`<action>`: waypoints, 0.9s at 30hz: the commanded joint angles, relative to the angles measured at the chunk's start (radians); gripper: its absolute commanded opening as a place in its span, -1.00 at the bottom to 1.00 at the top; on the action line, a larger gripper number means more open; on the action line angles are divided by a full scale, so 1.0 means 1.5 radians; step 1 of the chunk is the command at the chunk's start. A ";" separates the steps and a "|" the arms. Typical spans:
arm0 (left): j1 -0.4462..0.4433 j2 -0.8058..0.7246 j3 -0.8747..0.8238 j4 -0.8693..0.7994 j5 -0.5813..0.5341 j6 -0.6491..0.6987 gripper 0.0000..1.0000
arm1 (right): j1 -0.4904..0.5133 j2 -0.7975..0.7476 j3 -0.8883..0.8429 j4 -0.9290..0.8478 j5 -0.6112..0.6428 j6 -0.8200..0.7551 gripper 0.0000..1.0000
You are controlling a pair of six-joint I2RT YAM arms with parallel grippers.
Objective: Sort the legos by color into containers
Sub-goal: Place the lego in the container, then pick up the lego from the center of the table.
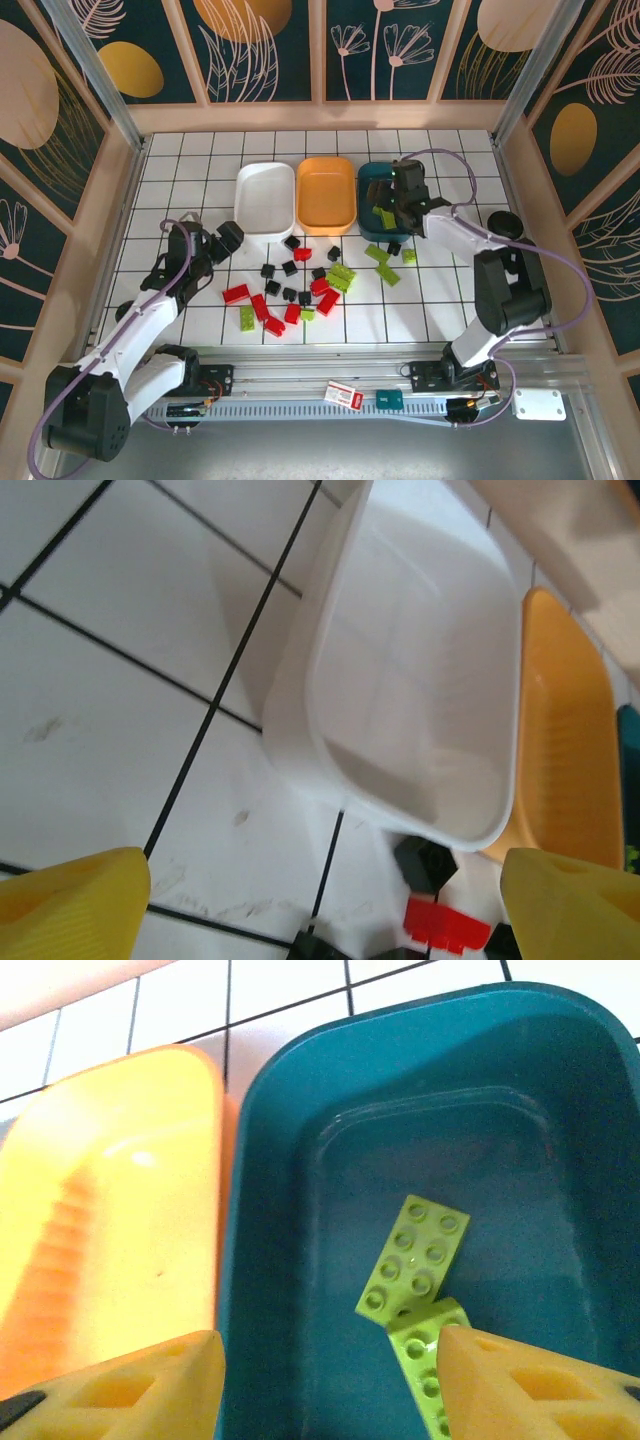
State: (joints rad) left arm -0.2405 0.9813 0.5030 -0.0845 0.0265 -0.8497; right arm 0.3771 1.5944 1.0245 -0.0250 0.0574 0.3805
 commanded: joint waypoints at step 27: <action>-0.260 0.364 0.086 -0.013 -0.180 0.101 0.18 | 0.039 -0.131 -0.175 0.094 -0.024 0.037 0.15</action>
State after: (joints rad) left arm -0.6231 1.5024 0.6285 -0.0986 -0.2192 -0.7059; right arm 0.4320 1.4284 0.7712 0.0845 0.0235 0.4259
